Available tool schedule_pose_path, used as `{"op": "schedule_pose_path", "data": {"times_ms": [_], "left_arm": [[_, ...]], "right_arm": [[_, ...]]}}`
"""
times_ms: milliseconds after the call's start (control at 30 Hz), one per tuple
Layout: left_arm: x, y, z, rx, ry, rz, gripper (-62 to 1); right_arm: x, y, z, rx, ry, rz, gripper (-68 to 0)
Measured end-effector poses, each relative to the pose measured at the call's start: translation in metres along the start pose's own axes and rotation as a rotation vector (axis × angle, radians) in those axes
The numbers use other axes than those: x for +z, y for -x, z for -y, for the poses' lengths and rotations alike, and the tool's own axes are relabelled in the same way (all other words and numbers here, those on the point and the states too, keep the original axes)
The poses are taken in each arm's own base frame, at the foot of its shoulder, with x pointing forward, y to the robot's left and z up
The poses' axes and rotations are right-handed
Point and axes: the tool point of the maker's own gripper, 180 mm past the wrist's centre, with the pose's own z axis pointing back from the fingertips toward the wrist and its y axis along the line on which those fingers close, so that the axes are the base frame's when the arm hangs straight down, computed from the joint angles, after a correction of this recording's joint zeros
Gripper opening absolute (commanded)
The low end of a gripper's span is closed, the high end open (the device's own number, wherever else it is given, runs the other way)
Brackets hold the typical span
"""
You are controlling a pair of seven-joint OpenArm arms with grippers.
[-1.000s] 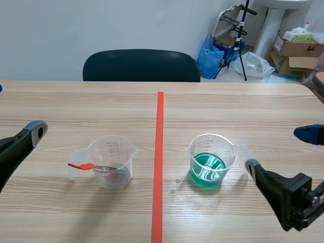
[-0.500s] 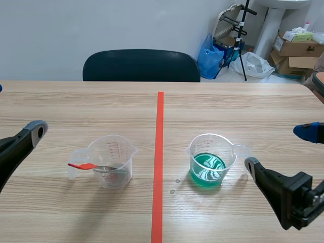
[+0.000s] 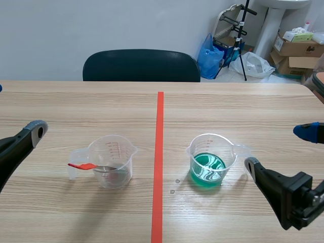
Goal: Do the redox reaction experiment
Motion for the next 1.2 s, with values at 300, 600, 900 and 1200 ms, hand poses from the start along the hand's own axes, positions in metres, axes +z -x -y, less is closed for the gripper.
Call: {"op": "schedule_pose_path", "data": {"times_ms": [300,600,900,1200], "left_arm": [[0.000,0.000,0.000,0.000,0.000,0.000,-4.6],[0.000,0.000,0.000,0.000,0.000,0.000,-4.6],[0.003,0.004,0.002,0.009,-0.001,-0.014,-4.6],[0.043,0.021,0.007,0.047,-0.073,-0.081,-4.6]], "right_arm": [[0.000,-0.012,-0.001,-0.001,-0.008,0.069,0.4],[-0.007,-0.028,-0.006,0.021,-0.068,0.120,0.4],[-0.023,-0.057,-0.017,0.050,-0.147,0.216,0.4],[-0.050,-0.063,-0.057,0.098,-0.303,0.246,0.4]]}}
